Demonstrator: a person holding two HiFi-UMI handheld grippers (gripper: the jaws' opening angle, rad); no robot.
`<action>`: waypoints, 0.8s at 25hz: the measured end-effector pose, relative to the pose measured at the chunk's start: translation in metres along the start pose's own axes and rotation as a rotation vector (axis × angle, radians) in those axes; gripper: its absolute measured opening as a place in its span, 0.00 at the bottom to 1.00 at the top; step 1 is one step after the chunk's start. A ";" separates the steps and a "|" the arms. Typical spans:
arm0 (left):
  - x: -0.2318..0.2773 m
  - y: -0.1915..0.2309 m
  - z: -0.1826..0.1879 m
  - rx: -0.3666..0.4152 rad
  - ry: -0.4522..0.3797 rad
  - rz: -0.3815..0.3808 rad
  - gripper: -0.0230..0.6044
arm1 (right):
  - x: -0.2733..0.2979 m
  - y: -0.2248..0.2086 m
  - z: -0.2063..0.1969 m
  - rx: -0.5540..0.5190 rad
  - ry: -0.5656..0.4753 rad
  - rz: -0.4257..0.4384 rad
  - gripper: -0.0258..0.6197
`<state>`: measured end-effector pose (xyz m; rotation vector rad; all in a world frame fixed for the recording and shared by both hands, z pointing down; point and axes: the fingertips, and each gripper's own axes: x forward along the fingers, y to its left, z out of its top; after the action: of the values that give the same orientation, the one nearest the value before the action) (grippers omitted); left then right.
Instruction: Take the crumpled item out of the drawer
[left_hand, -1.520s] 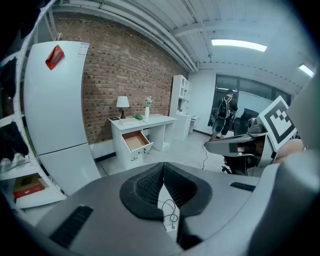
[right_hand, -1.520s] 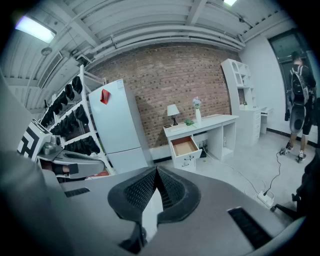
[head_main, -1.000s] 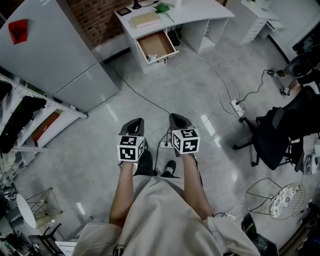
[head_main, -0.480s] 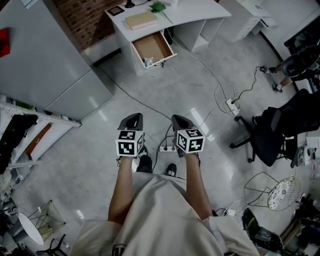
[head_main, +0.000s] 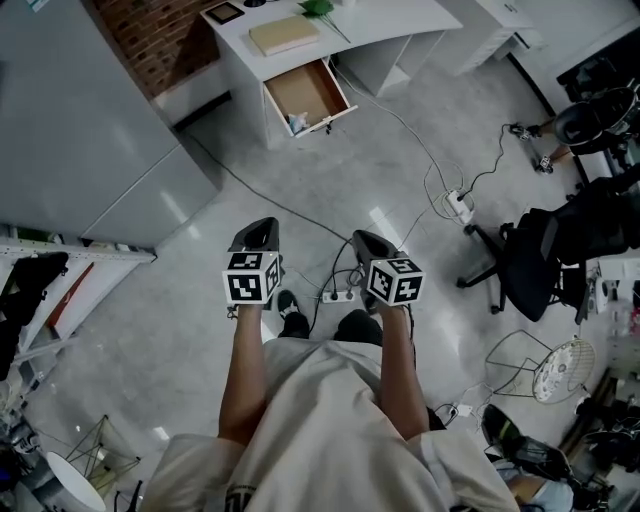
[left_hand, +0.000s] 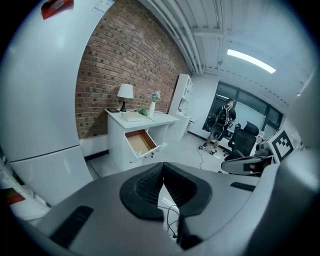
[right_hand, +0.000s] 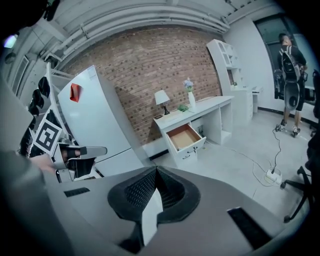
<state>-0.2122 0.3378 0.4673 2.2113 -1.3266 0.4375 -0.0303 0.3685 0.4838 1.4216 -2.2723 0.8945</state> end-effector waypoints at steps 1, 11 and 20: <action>0.001 0.004 0.000 0.001 0.003 -0.006 0.06 | 0.004 0.003 0.001 0.001 -0.001 -0.003 0.08; 0.010 0.025 0.010 0.010 0.008 -0.017 0.06 | 0.035 0.026 0.015 0.002 -0.008 0.052 0.08; 0.044 0.035 0.041 0.041 -0.013 -0.002 0.06 | 0.086 0.014 0.069 -0.074 -0.038 0.107 0.08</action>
<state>-0.2224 0.2688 0.4661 2.2526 -1.3332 0.4545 -0.0778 0.2680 0.4751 1.3065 -2.4031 0.8115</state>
